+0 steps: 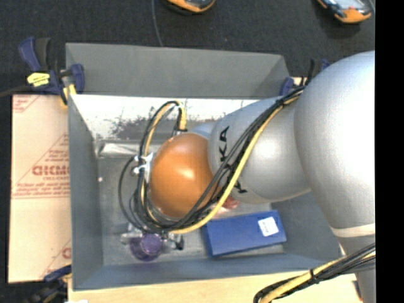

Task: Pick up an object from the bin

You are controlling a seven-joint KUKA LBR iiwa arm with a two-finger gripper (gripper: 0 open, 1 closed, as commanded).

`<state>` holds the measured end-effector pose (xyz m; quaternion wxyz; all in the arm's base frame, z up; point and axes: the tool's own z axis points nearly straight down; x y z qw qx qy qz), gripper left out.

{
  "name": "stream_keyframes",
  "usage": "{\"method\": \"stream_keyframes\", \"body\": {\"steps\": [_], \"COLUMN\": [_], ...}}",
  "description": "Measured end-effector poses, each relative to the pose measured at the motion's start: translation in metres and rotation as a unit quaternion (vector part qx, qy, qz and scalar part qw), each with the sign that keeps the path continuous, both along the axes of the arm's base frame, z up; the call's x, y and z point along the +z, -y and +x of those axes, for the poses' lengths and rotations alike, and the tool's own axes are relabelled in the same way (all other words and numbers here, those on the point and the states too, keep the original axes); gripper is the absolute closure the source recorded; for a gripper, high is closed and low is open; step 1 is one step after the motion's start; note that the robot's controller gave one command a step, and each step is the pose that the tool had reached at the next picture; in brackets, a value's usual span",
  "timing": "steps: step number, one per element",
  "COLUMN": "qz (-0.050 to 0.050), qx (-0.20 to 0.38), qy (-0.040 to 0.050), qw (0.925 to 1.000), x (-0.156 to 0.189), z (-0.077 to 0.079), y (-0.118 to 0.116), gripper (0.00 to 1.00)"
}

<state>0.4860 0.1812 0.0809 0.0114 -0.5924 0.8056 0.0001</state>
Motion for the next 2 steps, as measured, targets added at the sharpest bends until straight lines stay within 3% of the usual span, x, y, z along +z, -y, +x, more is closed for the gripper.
{"method": "stream_keyframes", "body": {"steps": [2], "qz": [0.000], "qx": [-0.003], "qy": [-0.0011], "qw": [1.0000], "x": [0.0002], "z": [0.0000], "y": [-0.0002], "gripper": [1.00]}}
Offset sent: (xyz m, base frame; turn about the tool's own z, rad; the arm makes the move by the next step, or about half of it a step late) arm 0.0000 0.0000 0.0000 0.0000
